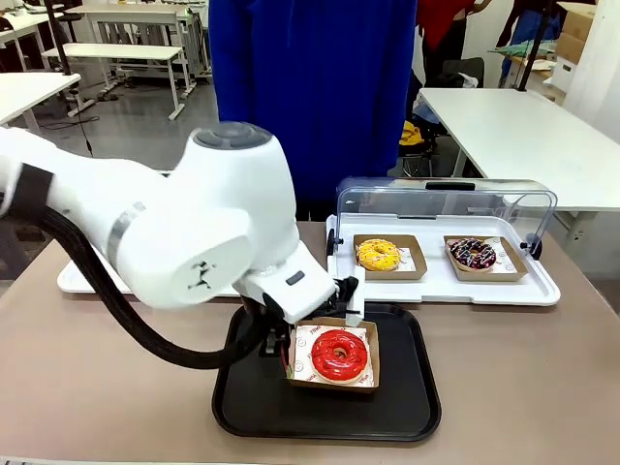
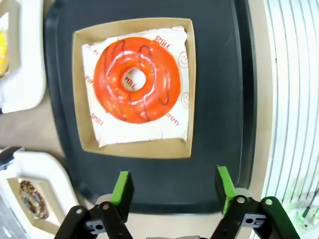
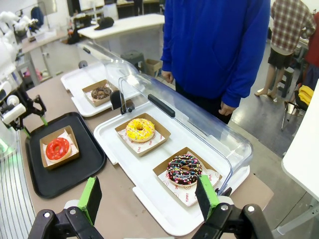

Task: Move the first donut from the left to the tray.
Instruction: Pick up the Paper togo box containing the Donut indicated by the person and place it on the Handle tray.

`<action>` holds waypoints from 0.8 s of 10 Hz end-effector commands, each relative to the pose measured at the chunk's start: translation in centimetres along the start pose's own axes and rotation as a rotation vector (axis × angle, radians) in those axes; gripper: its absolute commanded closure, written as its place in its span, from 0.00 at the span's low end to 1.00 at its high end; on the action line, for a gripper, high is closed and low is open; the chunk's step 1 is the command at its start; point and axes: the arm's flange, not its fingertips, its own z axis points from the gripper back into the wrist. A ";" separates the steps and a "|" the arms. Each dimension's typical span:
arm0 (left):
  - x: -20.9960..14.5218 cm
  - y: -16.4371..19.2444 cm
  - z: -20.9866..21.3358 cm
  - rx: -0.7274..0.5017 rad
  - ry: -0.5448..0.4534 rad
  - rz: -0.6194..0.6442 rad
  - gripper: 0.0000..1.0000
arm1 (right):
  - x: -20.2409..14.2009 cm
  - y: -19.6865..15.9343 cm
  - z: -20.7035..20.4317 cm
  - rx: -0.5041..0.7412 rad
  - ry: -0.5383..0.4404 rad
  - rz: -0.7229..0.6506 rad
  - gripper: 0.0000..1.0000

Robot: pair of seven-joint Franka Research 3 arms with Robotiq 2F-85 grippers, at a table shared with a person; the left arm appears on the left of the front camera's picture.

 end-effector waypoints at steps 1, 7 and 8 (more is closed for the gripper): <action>-1.0 0.0 1.3 -0.013 0.011 -0.082 0.00 | 0.0 -0.2 -0.2 -0.002 -0.032 0.026 0.00; 0.0 0.0 0.0 0.000 0.000 0.000 0.00 | 0.0 -0.2 -0.2 -0.002 -0.032 0.026 0.00; 0.0 0.0 0.0 0.000 0.000 0.000 0.00 | 0.0 -0.2 -0.2 -0.002 -0.032 0.026 0.00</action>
